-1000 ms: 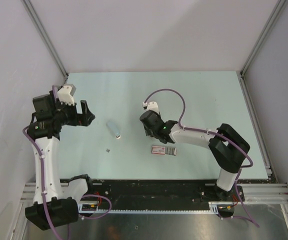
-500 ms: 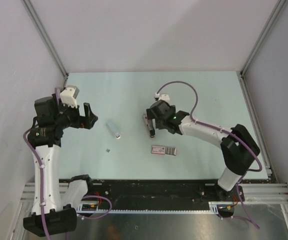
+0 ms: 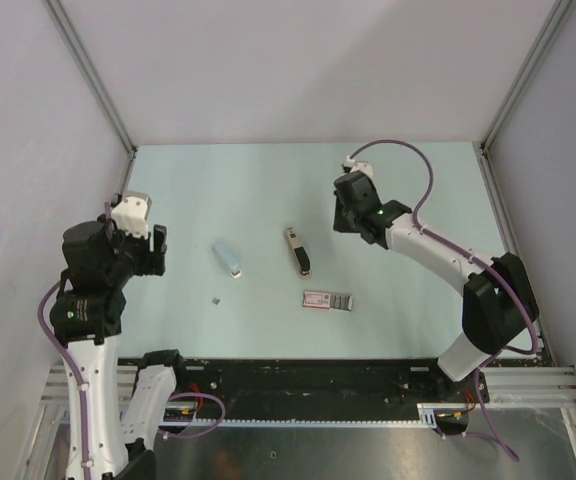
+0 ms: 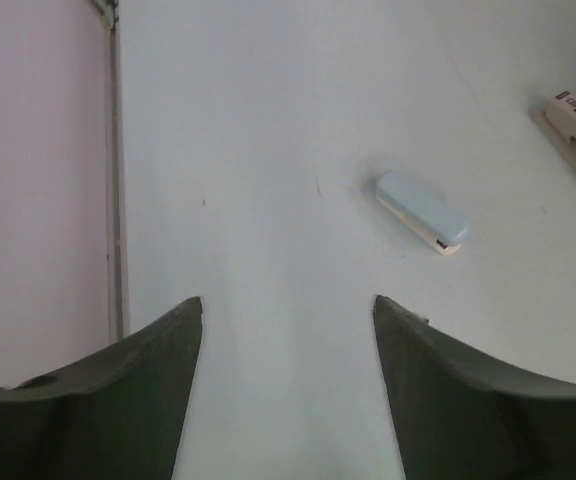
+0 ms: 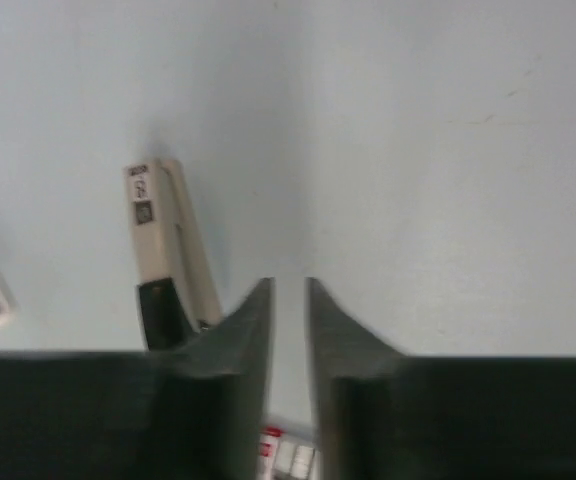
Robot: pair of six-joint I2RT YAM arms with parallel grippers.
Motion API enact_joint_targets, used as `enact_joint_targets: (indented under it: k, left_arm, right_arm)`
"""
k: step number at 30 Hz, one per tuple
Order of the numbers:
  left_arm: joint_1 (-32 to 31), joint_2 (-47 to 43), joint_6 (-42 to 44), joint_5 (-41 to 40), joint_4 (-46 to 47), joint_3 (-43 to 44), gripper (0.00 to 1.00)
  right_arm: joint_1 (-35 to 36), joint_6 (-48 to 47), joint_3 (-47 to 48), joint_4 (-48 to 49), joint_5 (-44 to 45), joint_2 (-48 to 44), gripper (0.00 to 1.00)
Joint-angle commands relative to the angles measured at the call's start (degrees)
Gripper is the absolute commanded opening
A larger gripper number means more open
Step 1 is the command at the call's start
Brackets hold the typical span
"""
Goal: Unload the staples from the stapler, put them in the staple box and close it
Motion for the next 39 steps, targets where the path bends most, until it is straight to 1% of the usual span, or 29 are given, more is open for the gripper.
enact_joint_targets:
  k: [1, 2, 3, 4, 5, 6, 8, 9, 10, 11, 12, 13, 14, 15, 16, 17, 18, 20, 21, 22, 24, 29, 34, 39]
  left_arm:
    - [-0.2, -0.6, 4.9, -5.0, -0.3, -1.3, 0.56]
    - [-0.2, -0.5, 5.2, -5.4, -0.3, -1.0, 0.38]
    - [-0.2, -0.4, 5.3, -5.8, -0.3, -0.7, 0.19]
    - [-0.2, -0.2, 5.7, -5.9, -0.3, -0.4, 0.09]
    - [-0.2, -0.2, 6.2, -5.8, -0.3, -0.2, 0.05]
    - [-0.2, -0.3, 6.8, -5.4, -0.2, -0.3, 0.02]
    - [-0.2, -0.3, 7.9, -4.6, -0.2, -0.8, 0.01]
    - [-0.2, 0.1, 8.1, -4.5, -0.2, -1.1, 0.00]
    - [-0.2, 0.8, 8.2, -4.5, -0.1, -1.4, 0.00]
    - [-0.2, 1.7, 7.9, -4.7, -0.1, -1.5, 0.00]
    - [-0.2, 3.0, 7.8, -4.6, -0.1, -1.6, 0.00]
    - [-0.3, 4.4, 7.7, -4.0, -0.1, -1.5, 0.00]
    - [-0.3, 5.9, 7.3, -2.9, -0.1, -1.4, 0.02]
    - [-0.3, 7.4, 7.0, -1.7, -0.1, -1.2, 0.14]
    - [-0.5, 8.9, 6.4, -0.2, -0.1, -0.8, 0.35]
    - [-0.8, 10.4, 5.7, 1.0, -0.1, -0.2, 0.50]
    - [-1.6, 11.9, 5.0, 2.1, 0.0, 0.4, 0.60]
    - [-3.4, 14.6, 3.7, 3.8, 0.3, 1.4, 0.85]
    - [-4.4, 15.7, 3.0, 4.7, 0.8, 1.6, 0.92]
    - [-5.4, 16.5, 2.3, 5.6, 1.5, 1.6, 0.96]
    - [-8.3, 17.9, 1.1, 6.6, 3.5, 0.8, 0.99]
    - [-14.5, 22.0, 0.4, 5.0, 9.1, -1.6, 0.99]
    - [-15.5, 26.7, -1.6, 6.4, 11.1, 0.4, 0.99]
    - [-15.8, 27.3, -2.9, 7.2, 12.5, 0.6, 0.98]
  right_arm:
    - [-9.7, 4.1, 2.7, -0.8, -15.6, -0.4, 0.07]
    - [-11.2, 4.5, 2.7, -1.1, -19.9, 0.2, 0.04]
    - [-11.6, 4.6, 3.0, -1.5, -21.5, 0.4, 0.02]
    - [-10.9, 4.1, 3.2, -2.1, -20.3, 0.1, 0.01]
    - [-8.9, 3.1, 3.6, -2.8, -15.7, -0.5, 0.00]
    - [-6.3, 1.8, 4.0, -3.5, -9.4, -1.4, 0.00]
    - [-0.9, -0.6, 4.4, -3.2, 1.1, -2.9, 0.00]
    - [0.7, -0.3, 4.5, -3.1, 3.9, -3.4, 0.00]
    - [1.0, 0.9, 4.5, -3.2, 4.8, -3.4, 0.02]
    - [0.1, 1.6, 4.6, -3.1, 2.2, -3.1, 0.07]
    - [-2.2, 2.0, 4.6, -2.7, -4.4, -2.4, 0.21]
    - [-4.7, 2.2, 4.6, -2.3, -11.0, -1.7, 0.48]
    - [-5.6, 1.7, 4.6, -2.0, -13.5, -1.3, 0.68]
    - [-4.6, 0.6, 4.6, -2.0, -11.3, -1.2, 0.83]
    - [-2.4, -0.6, 5.0, -2.5, -6.9, -1.1, 0.91]
    - [-0.4, -1.6, 6.0, -3.9, -3.4, -0.4, 0.95]
    - [1.3, -2.0, 7.5, -5.8, -1.4, 0.7, 0.97]
    - [3.7, -2.0, 11.7, -10.8, 0.4, 4.3, 0.99]
    - [4.6, -1.7, 13.8, -13.0, 0.7, 6.3, 0.99]
    - [5.3, -1.4, 16.0, -15.3, 0.8, 8.8, 0.99]
    - [6.8, -1.2, 20.2, -19.1, -0.1, 12.5, 0.99]
    - [9.5, -3.6, 26.6, -21.4, -2.2, 17.5, 0.99]
    - [9.9, -4.9, 28.9, -22.6, -4.5, 20.7, 0.97]
    - [10.4, -4.7, 29.1, -23.4, -5.5, 23.1, 0.88]
